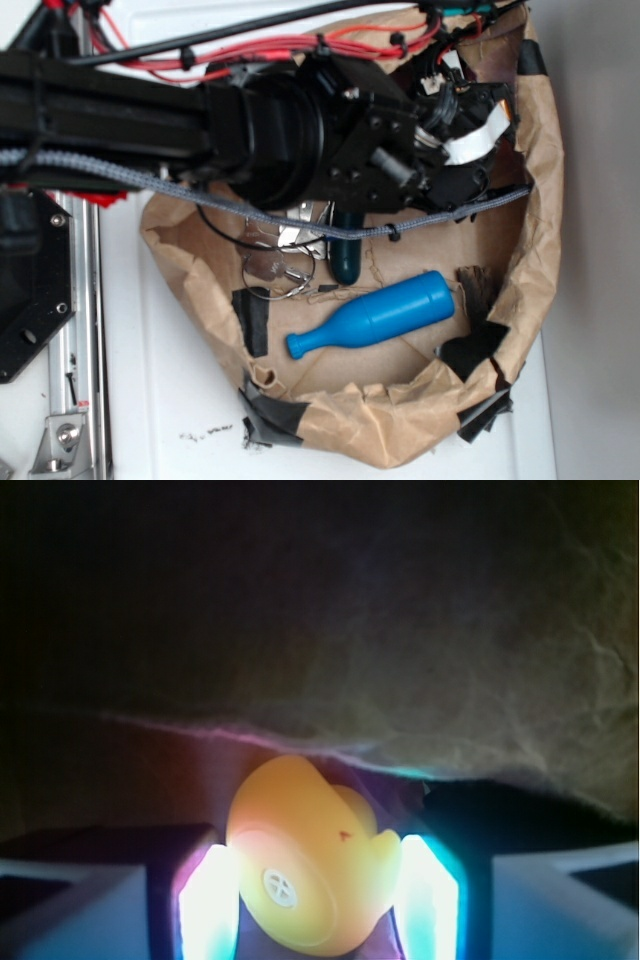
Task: Grab the yellow duck.
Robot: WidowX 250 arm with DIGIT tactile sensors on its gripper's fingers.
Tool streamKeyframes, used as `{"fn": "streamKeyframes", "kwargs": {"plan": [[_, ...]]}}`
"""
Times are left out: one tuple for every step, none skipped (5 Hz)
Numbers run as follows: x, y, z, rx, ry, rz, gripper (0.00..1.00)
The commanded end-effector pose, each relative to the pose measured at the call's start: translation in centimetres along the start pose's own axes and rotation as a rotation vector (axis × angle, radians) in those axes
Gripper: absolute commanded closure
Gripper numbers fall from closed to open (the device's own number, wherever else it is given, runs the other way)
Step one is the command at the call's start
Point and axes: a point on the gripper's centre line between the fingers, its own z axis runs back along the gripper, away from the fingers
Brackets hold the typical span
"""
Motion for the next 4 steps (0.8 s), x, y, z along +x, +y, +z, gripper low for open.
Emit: {"fn": "streamKeyframes", "kwargs": {"plan": [[1.3,0.9,-0.3,0.01,-0.012,0.024,1.0],[1.2,0.7,3.1,-0.046,-0.022,-0.005,1.0],[1.0,0.6,9.5,-0.184,0.089,0.021,1.0],[2.3,0.6,14.4,-0.238,0.205,-0.031,1.0]]}}
